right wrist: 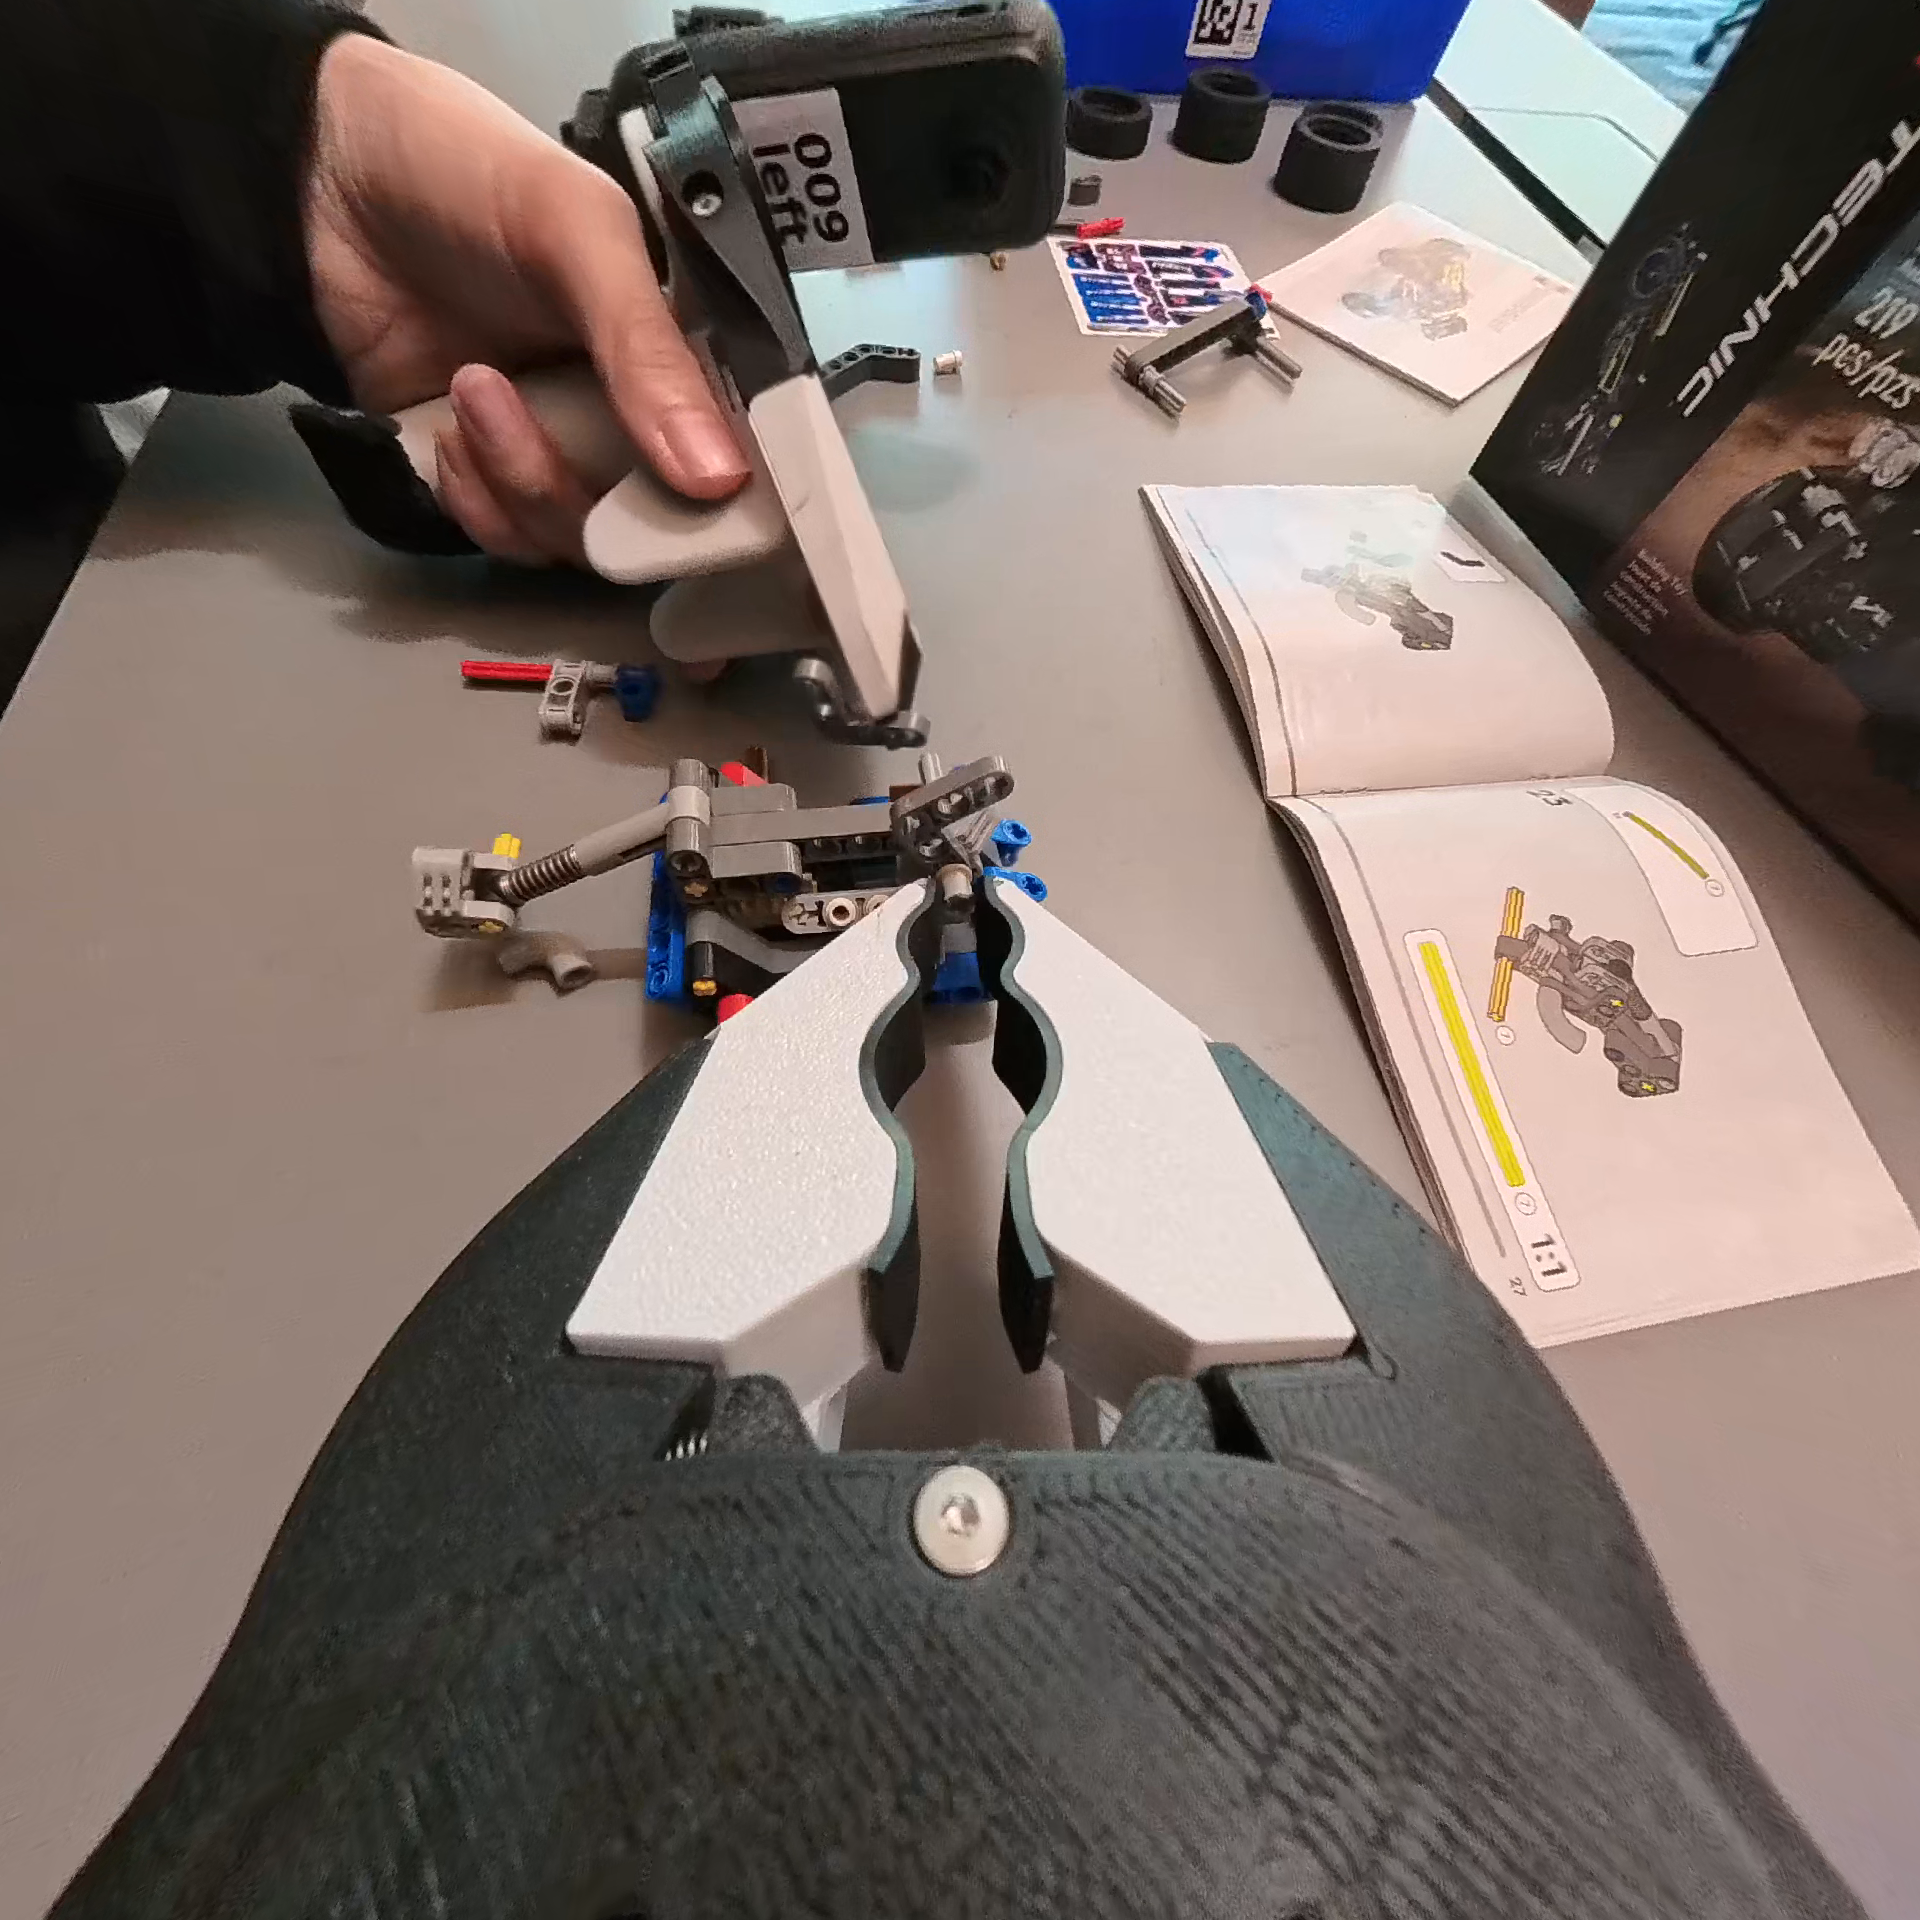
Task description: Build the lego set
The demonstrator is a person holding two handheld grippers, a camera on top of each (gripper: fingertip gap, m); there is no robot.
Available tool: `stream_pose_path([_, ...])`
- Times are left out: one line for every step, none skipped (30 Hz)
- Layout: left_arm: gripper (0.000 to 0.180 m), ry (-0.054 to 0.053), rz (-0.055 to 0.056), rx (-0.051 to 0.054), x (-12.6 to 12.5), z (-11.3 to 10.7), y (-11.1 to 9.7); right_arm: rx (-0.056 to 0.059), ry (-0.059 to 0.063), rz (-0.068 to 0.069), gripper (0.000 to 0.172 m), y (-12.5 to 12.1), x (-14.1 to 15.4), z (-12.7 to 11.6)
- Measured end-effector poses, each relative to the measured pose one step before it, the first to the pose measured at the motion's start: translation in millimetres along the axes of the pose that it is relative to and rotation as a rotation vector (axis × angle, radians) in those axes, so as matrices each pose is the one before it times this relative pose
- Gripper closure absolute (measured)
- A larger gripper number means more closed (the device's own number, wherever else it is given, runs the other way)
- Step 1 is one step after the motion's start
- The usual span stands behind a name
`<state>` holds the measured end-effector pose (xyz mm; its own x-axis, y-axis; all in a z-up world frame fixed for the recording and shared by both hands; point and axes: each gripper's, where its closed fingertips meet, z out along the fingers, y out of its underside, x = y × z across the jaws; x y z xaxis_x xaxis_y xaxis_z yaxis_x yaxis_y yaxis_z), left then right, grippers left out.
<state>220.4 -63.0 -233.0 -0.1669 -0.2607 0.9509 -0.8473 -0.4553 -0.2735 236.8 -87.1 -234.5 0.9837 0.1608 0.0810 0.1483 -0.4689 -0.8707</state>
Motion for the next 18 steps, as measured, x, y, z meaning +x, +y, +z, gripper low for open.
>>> stream_pose_path([0.177, -0.0100, -0.0009, 0.0125, -1.22, -0.29, -1.86, 0.0010, 0.0074, -0.0041, 0.168, -0.17, -0.21, -0.13])
stream_pose_path([0.177, -0.0042, -0.0032, 0.0020, -0.62, 0.27, -0.15, -0.0011, 0.0091, -0.0028, 0.168, 0.11, -0.05, -0.07])
stream_pose_path([0.177, -0.0050, -0.0073, 0.0091, -0.67, 0.60, -0.73, 0.0004, 0.0066, -0.0048, 0.168, -0.17, -0.35, -0.10])
stream_pose_path([0.177, -0.0084, -0.0102, 0.0076, -0.90, 0.87, -0.17, 0.0009, 0.0073, -0.0042, 0.168, -0.17, -0.43, -0.24])
stream_pose_path([0.177, -0.0152, -0.0044, 0.0049, -1.38, 0.63, 0.40, -0.0015, 0.0090, 0.0014, 0.168, 0.25, 0.02, -0.24])
stream_pose_path([0.177, -0.0159, 0.0001, 0.0040, -1.40, 0.29, 0.53, 0.0007, 0.0054, -0.0030, 0.168, -0.03, -0.40, -0.40])
stream_pose_path([0.177, -0.0083, -0.0088, 0.0032, -0.89, 0.17, 0.65, 0.0012, 0.0043, -0.0033, 0.168, -0.10, -0.53, -0.37])
stream_pose_path([0.177, -0.0031, -0.0105, 0.0018, -0.44, 0.21, 0.86, -0.0018, 0.0015, -0.0007, 0.168, 0.23, -0.96, -0.19])
stream_pose_path([0.177, -0.0055, -0.0025, 0.0086, -0.43, -0.11, -0.36, -0.0040, -0.0020, -0.0055, 0.168, 0.57, -1.60, 0.09])
stream_pose_path([0.177, 0.0025, -0.0045, 0.0102, 0.44, 0.17, -1.04, 0.0013, 0.0022, -0.0117, 0.168, -0.23, -0.91, 0.03])
stream_pose_path([0.177, 0.0139, -0.0132, 0.0001, 1.01, 0.44, -0.26, -0.0034, 0.0082, -0.0054, 0.168, 0.42, 0.12, 0.06])
stream_pose_path([0.177, 0.0111, -0.0093, -0.0037, 0.48, 0.12, -0.51, -0.0027, 0.0031, -0.0040, 0.168, 0.33, -0.17, 0.25])
stream_pose_path([0.177, 0.0037, -0.0023, -0.0043, 0.14, 0.03, -0.21, -0.0007, -0.0017, -0.0012, 0.168, 0.13, -0.46, 0.01])
stream_pose_path([0.177, -0.0002, -0.0020, -0.0031, -0.02, 0.08, 0.04, -0.0013, 0.0033, 0.0000, 0.168, 0.09, 0.28, 0.01])
stream_pose_path([0.177, -0.0026, -0.0029, 0.0019, -0.24, -0.02, 0.00, -0.0026, 0.0089, -0.0046, 0.168, 0.43, 0.13, 0.06])
stream_pose_path([0.177, -0.0045, -0.0024, 0.0013, -0.35, -0.14, 0.50, -0.0015, 0.0115, -0.0159, 0.168, 0.26, -0.76, -0.17])
stream_pose_path([0.177, -0.0013, -0.0023, -0.0012, 0.12, -0.29, 0.99, -0.0034, 0.0129, -0.0179, 0.168, 0.49, -1.05, -0.24])
stream_pose_path([0.177, -0.0059, -0.0070, 0.0014, -0.79, -0.55, 1.21, -0.0042, 0.0078, -0.0137, 0.168, 0.55, -1.44, -0.08])
